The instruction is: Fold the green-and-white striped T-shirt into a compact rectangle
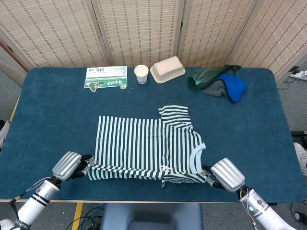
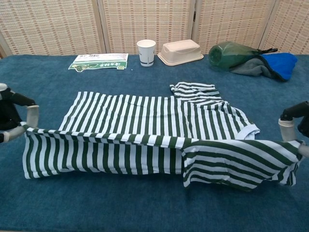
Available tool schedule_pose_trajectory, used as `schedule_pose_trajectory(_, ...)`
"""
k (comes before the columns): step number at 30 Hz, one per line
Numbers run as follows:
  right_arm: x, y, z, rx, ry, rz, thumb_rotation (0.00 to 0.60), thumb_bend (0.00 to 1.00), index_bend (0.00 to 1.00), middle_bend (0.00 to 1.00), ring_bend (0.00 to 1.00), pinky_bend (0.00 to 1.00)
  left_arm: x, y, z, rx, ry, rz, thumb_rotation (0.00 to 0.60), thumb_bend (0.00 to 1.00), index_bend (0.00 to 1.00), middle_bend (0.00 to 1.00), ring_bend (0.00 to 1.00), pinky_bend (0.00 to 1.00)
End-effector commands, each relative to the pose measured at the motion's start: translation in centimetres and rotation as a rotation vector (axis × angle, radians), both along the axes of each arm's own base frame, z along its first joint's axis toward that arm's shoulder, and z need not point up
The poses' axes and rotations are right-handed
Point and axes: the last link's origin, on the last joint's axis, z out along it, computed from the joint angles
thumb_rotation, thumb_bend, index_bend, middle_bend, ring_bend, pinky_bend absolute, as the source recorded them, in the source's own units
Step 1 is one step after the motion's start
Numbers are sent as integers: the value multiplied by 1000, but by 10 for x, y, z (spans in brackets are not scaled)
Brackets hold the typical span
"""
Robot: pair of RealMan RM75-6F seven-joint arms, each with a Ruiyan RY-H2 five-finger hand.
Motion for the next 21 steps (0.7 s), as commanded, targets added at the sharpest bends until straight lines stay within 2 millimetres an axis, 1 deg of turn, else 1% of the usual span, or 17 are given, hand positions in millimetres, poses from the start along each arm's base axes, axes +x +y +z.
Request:
schedule_pose_trajectory(1,3,-11,-5,-16,4,-8,600,454,610,908,1000,1000,6,30,-7,7,40,-6,600,559,646,1000,944,986)
schedule_pose_trajectory(8,9,-37,-18,-51,36,-23,600,455,610,908,1000,1000,13,72,-23,4,105,5,600,559,644,1000,940,985)
schedule_pose_trajectory(12,13,-49,-26,-75,59,-6,600,455,610,908,1000,1000,14,90,-31,17,164,-3,600,559,640,1000,936,983)
schedule_pose_trajectory(21,23,-75,-37,-141,82,4,600,454,610,908,1000,1000,21,121,-40,48,232,-6,600,559,635,1000,932,980)
